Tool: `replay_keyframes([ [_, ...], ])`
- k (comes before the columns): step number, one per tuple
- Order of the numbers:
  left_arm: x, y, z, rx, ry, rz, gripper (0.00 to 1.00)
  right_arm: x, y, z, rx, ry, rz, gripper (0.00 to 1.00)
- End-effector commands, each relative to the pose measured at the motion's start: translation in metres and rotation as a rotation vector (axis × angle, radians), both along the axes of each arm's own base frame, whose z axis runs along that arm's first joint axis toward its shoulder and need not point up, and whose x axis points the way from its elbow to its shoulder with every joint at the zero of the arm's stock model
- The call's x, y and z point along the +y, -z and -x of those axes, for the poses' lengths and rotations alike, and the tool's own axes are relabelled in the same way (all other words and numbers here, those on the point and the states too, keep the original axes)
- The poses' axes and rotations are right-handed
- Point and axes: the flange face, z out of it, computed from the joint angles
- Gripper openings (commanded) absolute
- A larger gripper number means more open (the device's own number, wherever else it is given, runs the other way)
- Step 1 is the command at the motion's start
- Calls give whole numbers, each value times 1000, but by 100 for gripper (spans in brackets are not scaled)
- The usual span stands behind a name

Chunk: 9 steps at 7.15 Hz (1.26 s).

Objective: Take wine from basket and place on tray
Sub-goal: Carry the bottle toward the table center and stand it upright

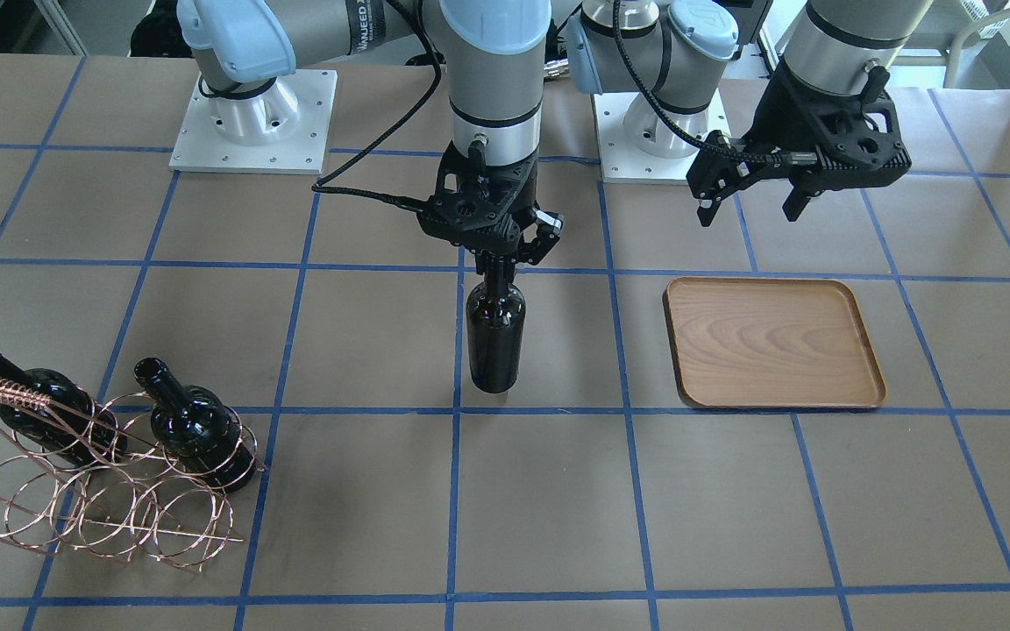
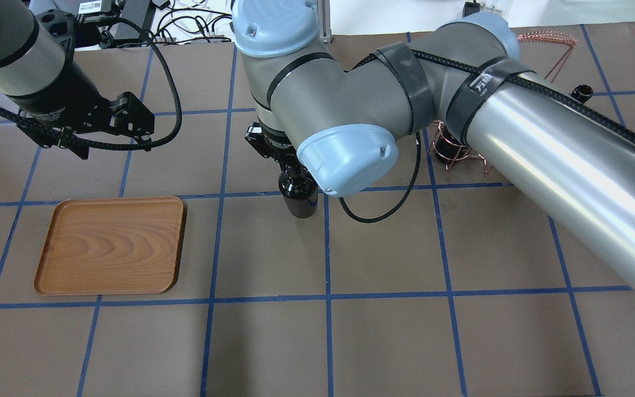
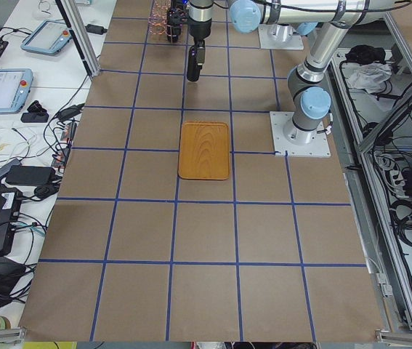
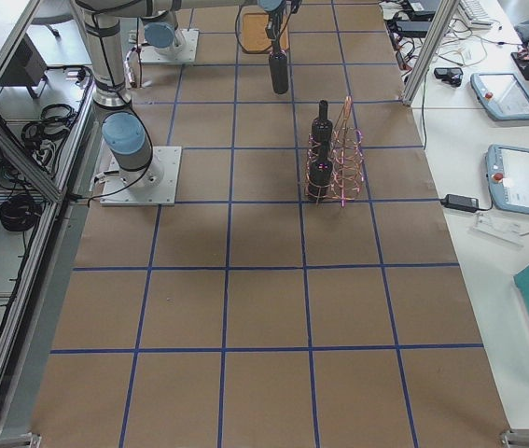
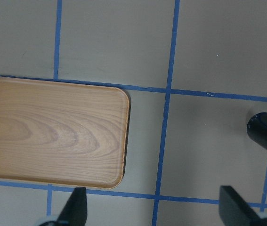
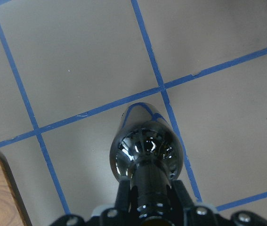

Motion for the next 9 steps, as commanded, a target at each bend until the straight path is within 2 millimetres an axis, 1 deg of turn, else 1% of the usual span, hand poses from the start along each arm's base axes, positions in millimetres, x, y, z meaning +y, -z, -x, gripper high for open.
replay_keyframes([
  [1,1,1,1,2,2,-9,100,-5,5,-2,15,0,-16,17],
  [3,-1,1,0,0,0,-10,100,-6,12,1,65,-7,-29,18],
  [5,-3,4,-1,-5,0,-17,100,-7,15,0,56,-11,-38,20],
  [6,-3,6,-6,-48,-3,-29,100,-9,18,-1,55,-9,-40,21],
  [7,-4,10,-11,-93,-4,-42,100,-10,18,0,59,-7,-38,24],
  [8,-4,10,-11,-96,-7,-42,100,-11,20,-1,58,-9,-35,47],
  [9,-5,12,-11,-95,-4,-53,100,-13,21,-1,63,-14,-20,87],
])
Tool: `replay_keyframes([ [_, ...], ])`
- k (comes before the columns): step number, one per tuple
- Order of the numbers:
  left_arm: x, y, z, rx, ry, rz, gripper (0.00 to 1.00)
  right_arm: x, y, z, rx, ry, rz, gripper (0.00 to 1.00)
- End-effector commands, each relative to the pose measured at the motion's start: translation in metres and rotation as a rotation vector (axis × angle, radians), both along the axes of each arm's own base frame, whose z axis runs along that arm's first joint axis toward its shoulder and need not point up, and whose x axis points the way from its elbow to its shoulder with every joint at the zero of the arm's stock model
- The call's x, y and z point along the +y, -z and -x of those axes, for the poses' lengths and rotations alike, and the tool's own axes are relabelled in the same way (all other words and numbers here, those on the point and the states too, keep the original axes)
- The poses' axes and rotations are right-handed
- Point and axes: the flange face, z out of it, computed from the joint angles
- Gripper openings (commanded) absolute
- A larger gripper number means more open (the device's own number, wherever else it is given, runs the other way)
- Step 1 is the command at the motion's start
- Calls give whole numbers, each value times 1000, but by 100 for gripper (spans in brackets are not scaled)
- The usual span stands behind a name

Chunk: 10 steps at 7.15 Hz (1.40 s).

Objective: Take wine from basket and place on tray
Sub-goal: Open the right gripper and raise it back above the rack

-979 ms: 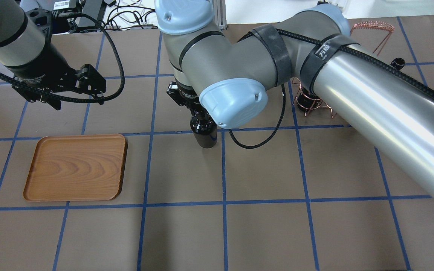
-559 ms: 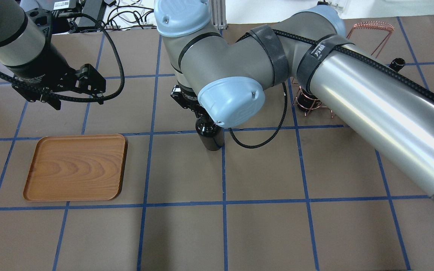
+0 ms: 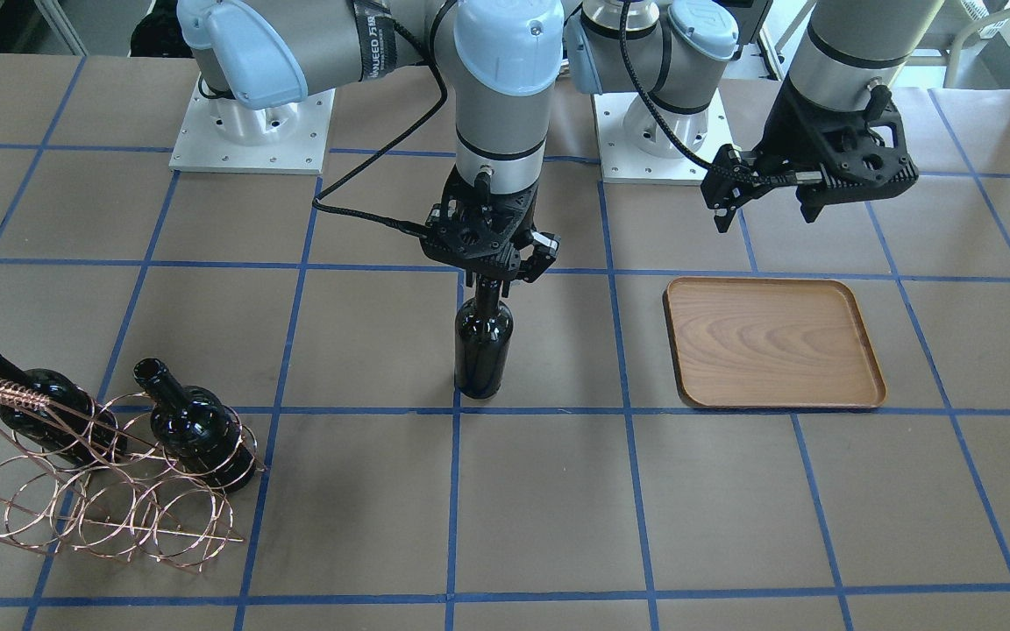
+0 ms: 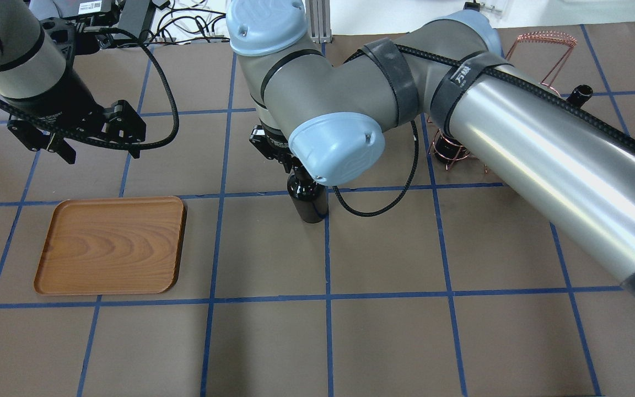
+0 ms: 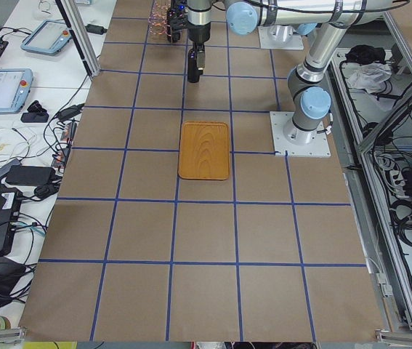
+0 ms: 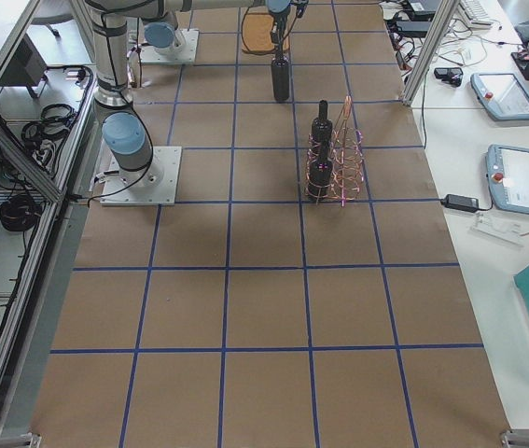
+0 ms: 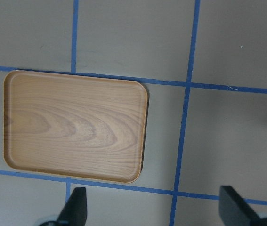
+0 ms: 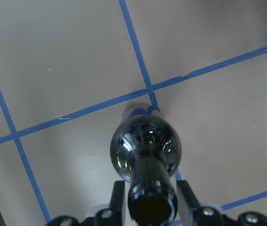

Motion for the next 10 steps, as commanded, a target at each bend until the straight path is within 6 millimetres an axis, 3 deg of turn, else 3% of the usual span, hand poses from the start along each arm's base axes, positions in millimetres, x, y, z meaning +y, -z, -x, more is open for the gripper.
replay_keyframes([
  [1,0,5,-2,-6,0,-27,100,-3,0,-2,-16,-20,21,100],
  [3,-5,11,0,8,3,-35,100,-23,-41,12,-88,-29,65,100],
  [4,-7,9,-1,4,4,-14,100,-31,-65,43,-72,-106,92,100],
  [6,-9,7,11,9,17,-6,100,-44,-116,160,-37,-170,65,100],
  [7,-6,6,34,40,44,6,100,-38,-137,212,-10,-225,37,100],
  [8,-7,3,64,82,57,51,100,-21,-152,244,-2,-207,4,100],
  [9,-5,9,100,86,128,68,100,-13,-165,257,37,-238,14,100],
  [10,-3,17,142,91,209,91,100,-5,-175,258,64,-246,43,100],
])
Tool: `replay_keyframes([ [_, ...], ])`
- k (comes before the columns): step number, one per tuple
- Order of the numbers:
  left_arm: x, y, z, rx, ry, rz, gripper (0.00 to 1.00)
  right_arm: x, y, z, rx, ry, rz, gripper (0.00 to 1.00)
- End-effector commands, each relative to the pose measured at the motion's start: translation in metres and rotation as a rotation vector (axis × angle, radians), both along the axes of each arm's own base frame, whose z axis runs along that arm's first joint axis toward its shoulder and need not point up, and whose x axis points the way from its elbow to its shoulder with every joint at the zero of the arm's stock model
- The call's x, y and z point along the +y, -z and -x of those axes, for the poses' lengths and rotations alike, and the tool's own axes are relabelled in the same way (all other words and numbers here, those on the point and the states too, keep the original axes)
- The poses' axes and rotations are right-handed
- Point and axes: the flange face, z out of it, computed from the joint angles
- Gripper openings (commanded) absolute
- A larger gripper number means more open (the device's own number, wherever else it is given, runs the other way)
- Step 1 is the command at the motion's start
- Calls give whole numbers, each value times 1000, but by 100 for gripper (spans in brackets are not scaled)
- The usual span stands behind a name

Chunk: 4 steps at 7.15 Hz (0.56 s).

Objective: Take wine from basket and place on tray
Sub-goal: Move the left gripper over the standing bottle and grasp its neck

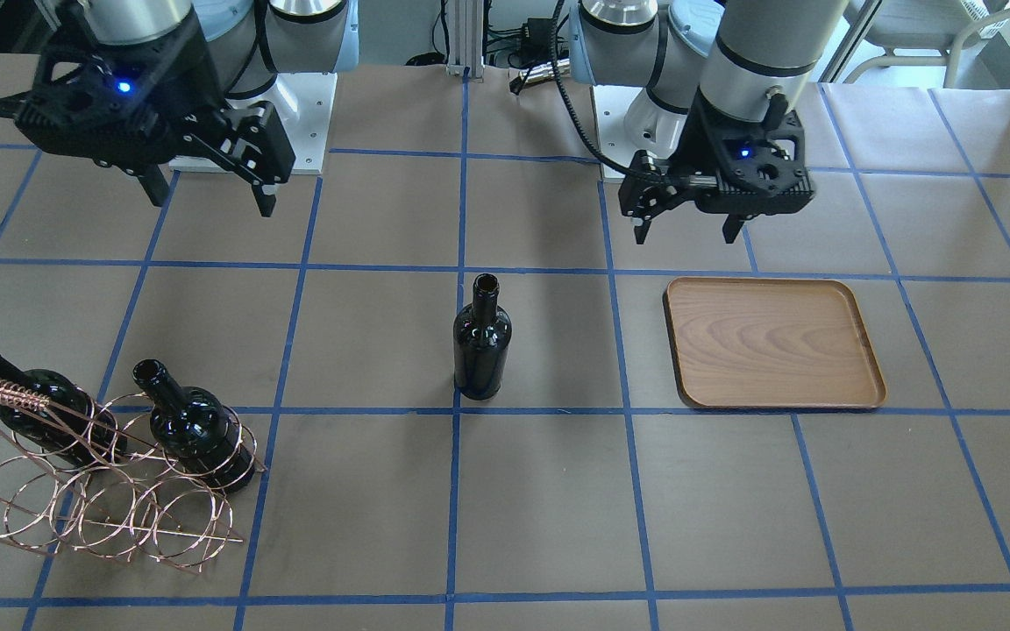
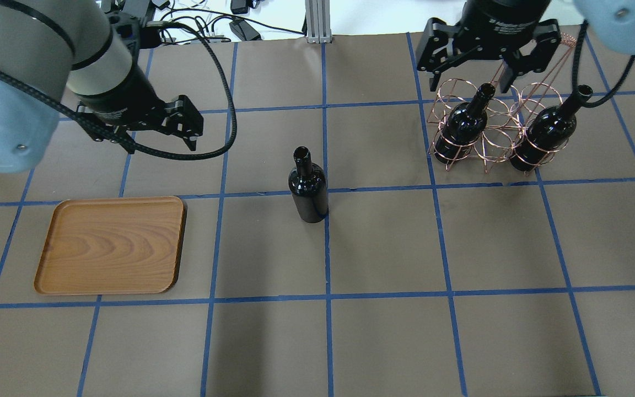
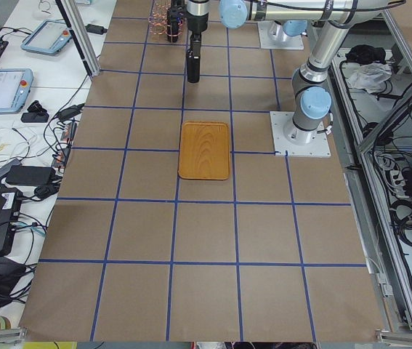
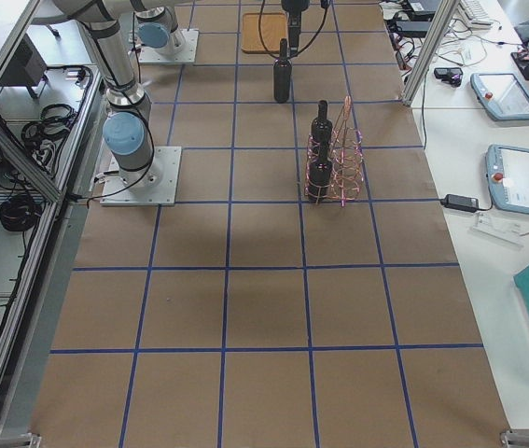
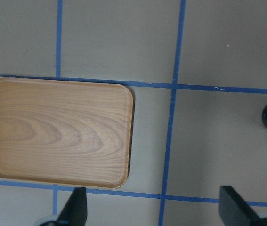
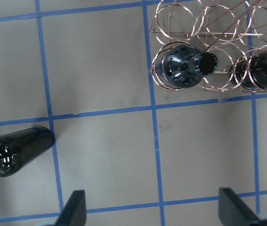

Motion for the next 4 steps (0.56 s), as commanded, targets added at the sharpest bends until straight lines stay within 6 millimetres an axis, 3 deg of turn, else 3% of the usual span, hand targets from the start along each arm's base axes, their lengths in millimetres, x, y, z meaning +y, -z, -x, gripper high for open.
replay_keyframes([
  [1,3,14,75,15,96,19,100,8,-7,10,23,-16,9,100],
  [3,-8,17,114,53,153,9,99,8,20,9,21,-28,-45,100],
  [4,-14,21,125,51,171,5,99,6,24,9,18,-26,-53,100],
])
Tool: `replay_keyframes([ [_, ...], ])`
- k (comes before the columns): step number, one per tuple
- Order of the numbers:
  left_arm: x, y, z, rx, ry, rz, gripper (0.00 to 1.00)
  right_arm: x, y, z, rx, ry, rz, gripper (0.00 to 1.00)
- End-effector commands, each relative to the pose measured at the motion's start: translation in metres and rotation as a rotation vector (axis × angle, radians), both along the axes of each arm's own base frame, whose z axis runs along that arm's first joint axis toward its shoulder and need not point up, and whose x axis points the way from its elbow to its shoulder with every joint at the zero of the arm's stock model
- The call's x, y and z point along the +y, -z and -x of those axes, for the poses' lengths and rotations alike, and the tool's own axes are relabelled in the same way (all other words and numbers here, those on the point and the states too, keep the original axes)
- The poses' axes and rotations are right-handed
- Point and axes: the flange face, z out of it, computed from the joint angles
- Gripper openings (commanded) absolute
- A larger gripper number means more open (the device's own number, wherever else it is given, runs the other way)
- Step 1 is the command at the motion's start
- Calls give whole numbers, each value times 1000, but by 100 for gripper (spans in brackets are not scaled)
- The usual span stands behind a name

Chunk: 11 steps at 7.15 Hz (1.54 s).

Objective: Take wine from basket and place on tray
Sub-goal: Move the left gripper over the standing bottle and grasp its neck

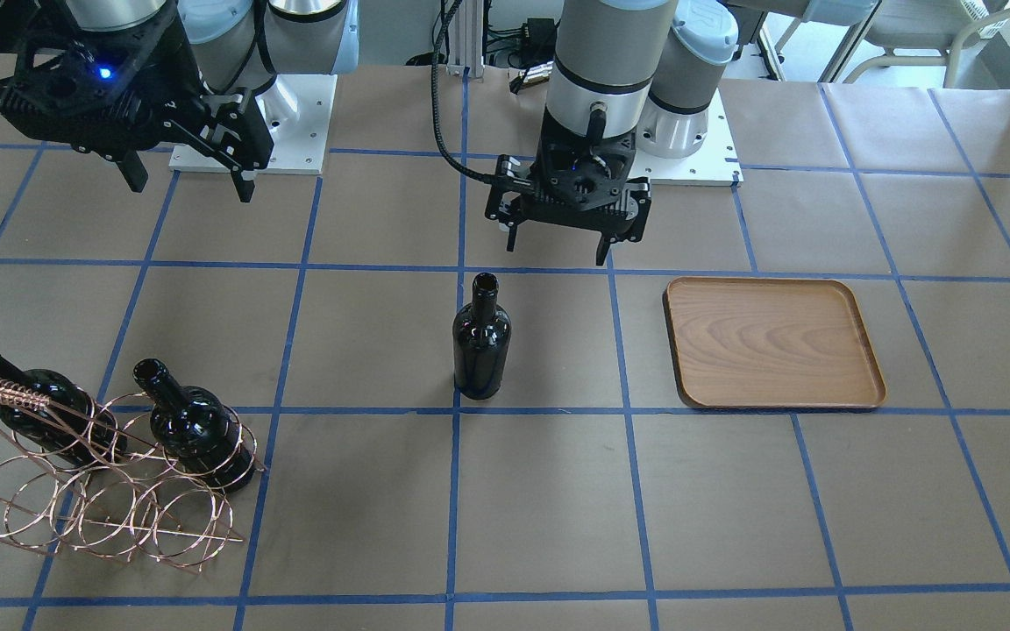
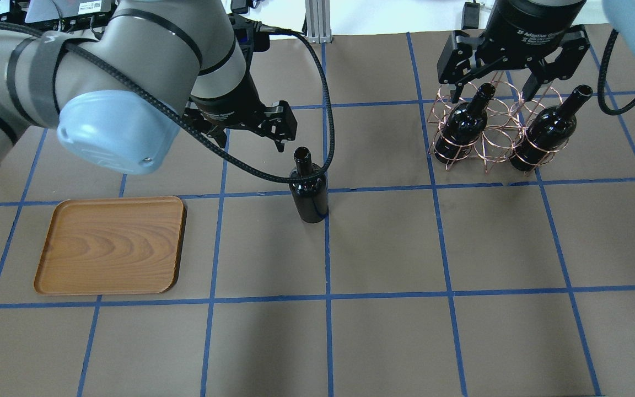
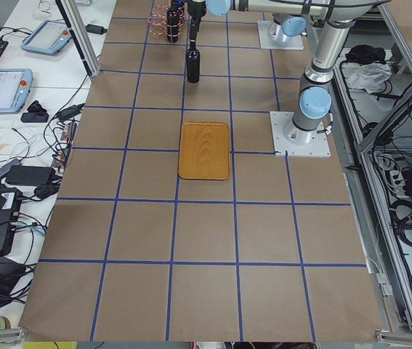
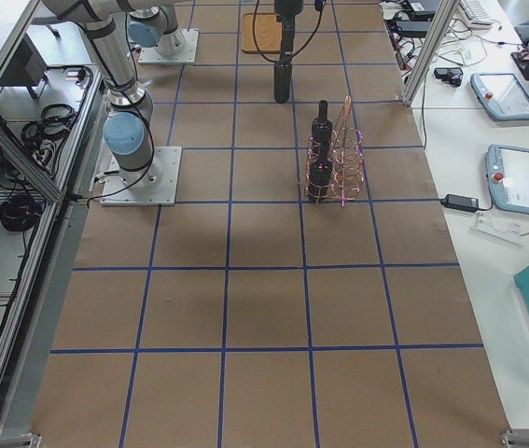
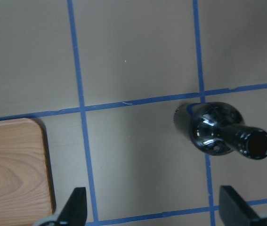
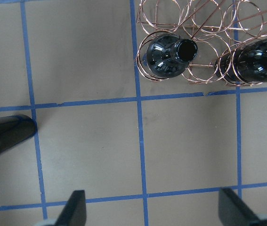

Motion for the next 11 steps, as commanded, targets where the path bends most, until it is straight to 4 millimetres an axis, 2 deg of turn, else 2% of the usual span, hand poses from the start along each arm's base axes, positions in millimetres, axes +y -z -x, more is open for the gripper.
replay_keyframes([
  [1,-17,14,23,1,44,-6,98,-1,8,-2,-7,2,-16,100],
  [3,-34,47,36,0,56,-19,96,-4,6,-3,-8,-9,13,100],
  [5,-37,68,50,-7,76,-42,92,-5,11,-2,3,-8,3,100],
  [7,-36,76,52,-10,82,-57,79,-6,12,-2,5,-8,3,100],
  [11,-34,80,52,-12,84,-73,72,-5,12,-2,6,-31,0,100],
])
